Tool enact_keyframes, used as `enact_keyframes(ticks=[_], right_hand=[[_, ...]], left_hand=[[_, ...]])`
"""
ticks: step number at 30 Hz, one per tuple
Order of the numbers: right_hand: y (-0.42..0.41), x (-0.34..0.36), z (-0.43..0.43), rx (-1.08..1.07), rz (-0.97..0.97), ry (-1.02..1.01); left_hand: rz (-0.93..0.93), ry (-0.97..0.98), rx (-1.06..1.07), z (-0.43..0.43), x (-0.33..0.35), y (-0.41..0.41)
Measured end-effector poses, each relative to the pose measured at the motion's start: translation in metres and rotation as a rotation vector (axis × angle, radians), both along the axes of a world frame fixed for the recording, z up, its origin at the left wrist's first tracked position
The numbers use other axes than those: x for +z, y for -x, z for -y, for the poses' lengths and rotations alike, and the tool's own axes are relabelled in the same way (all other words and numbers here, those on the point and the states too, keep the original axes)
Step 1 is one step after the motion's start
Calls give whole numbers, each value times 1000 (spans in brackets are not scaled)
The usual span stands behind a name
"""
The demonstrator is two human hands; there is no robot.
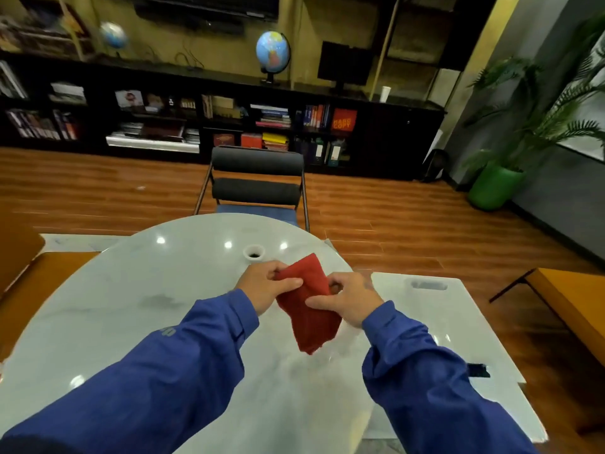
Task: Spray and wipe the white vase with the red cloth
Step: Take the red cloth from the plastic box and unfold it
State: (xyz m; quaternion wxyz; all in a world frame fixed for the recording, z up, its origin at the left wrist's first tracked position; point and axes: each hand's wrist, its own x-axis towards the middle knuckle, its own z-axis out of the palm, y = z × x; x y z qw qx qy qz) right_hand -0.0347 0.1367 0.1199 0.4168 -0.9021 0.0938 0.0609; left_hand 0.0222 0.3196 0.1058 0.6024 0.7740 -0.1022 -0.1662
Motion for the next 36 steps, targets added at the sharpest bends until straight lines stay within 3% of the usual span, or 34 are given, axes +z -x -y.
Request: enact_keyframes(ticks=[4, 14, 21, 26, 31, 36], right_hand=[[8, -32, -52, 58, -157, 6], [28, -106, -100, 143, -272, -77], [42, -148, -109, 42, -220, 49], [51, -165, -100, -24, -183, 12], [58, -163, -64, -314, -121, -44], [56, -146, -16, -609, -76, -50]], left_hand=[[-106, -43, 61, -63, -21, 12], [-317, -197, 157, -128, -91, 49], [-380, -377, 123, -138, -125, 59], [-361, -471, 97, -137, -139, 55], [-223, -604, 93, -141, -142, 41], [-103, -523, 61, -114, -119, 21]])
